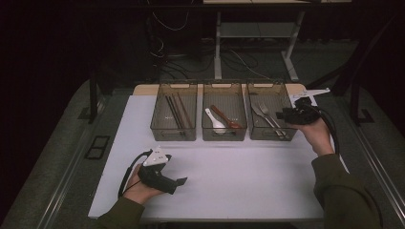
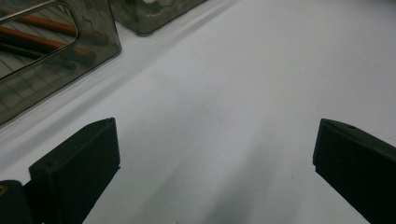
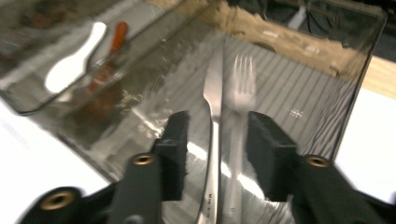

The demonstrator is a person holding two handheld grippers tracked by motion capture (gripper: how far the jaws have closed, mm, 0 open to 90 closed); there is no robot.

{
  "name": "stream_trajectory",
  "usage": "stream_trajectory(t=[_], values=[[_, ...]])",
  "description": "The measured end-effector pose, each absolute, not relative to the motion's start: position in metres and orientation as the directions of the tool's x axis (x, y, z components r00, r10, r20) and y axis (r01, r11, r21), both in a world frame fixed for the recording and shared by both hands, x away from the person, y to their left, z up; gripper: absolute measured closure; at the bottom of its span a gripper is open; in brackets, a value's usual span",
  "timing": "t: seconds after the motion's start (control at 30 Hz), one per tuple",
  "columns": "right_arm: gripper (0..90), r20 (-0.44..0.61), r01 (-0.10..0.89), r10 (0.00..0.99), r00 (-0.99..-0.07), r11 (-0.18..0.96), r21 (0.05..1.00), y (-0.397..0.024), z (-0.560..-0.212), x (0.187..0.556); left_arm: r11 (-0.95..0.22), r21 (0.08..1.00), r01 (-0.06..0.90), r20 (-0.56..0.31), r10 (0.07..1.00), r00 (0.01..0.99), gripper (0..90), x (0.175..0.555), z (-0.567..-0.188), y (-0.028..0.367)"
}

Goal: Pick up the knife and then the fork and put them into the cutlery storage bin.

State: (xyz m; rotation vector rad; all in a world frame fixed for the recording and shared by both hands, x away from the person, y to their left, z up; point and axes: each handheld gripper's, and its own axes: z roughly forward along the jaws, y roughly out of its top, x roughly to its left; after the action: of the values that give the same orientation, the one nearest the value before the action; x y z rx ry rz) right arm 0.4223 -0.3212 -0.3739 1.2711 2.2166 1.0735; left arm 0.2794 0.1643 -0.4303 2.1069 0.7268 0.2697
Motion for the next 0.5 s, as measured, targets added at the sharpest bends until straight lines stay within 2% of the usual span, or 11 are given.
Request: stream_trajectory(t=[0.13,0.23,0.5], values=[[40.3,0.050,0.542,0.827,-0.561,0.320,0.777,-0.321,-0.371,0.405,-0.454,0.796,0.400,-0.069,0.588,0.806,0.0,0.279,-0.430,0.164],[33.2,0.038,0.517,0.816,-0.577,0.328,0.790,-0.319,-0.371,0.390,-0.453,0.798,0.399,-0.073,0.583,0.809,0.0,0.279,-0.431,0.164],[23.5,0.092,0.487,0.763,-0.640,0.310,0.816,-0.311,-0.384,0.348,-0.450,0.802,0.394,-0.076,0.577,0.813,0.0,0.279,-0.431,0.163]])
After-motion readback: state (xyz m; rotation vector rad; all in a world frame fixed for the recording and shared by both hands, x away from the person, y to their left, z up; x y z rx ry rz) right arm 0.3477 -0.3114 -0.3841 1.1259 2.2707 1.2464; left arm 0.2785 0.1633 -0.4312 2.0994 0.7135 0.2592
